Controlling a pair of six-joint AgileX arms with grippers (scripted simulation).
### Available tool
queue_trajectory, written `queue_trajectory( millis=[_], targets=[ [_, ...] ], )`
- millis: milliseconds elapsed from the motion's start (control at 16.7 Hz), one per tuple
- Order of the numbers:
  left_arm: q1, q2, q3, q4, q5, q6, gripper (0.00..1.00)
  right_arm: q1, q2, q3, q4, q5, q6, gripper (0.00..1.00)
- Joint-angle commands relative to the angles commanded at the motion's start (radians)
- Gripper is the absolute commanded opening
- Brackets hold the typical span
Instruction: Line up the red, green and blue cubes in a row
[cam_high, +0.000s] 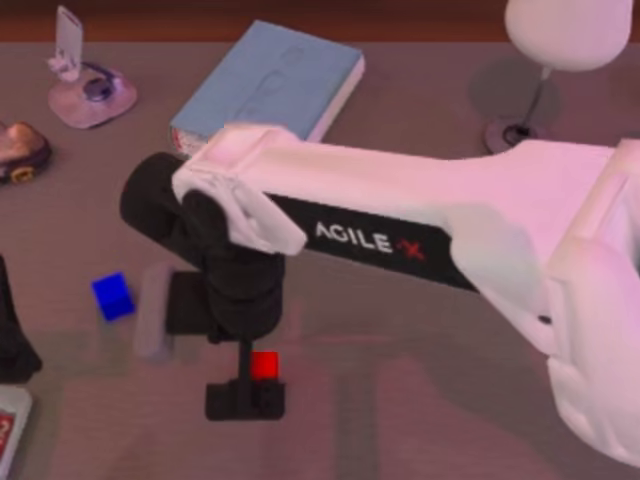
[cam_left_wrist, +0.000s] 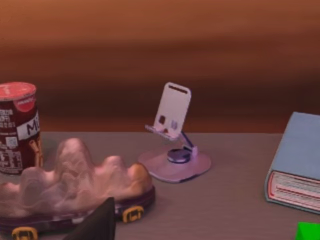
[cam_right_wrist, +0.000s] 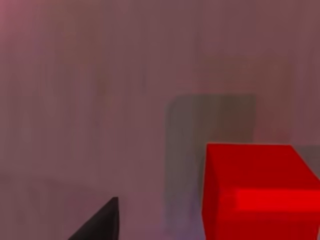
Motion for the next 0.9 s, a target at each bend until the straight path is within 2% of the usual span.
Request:
queue_trajectory(
  millis=[360, 720, 900],
  targets=[
    [0.0, 0.0, 0.0, 0.0, 0.0, 0.0, 1.0, 0.0, -0.031, 0.161, -0.198, -0.001, -0.001, 1.0],
    [-0.002, 0.007, 0.01, -0.006, 0.001, 0.0, 1.0, -0.006, -0.04, 0.16, -0.197, -0.002, 0.001, 1.0],
    [-0.024, 0.077, 0.099, -0.066, 0.01, 0.003, 1.0, -0.042, -0.119, 0.094, -0.141, -0.009, 0.019, 1.0]
  ],
)
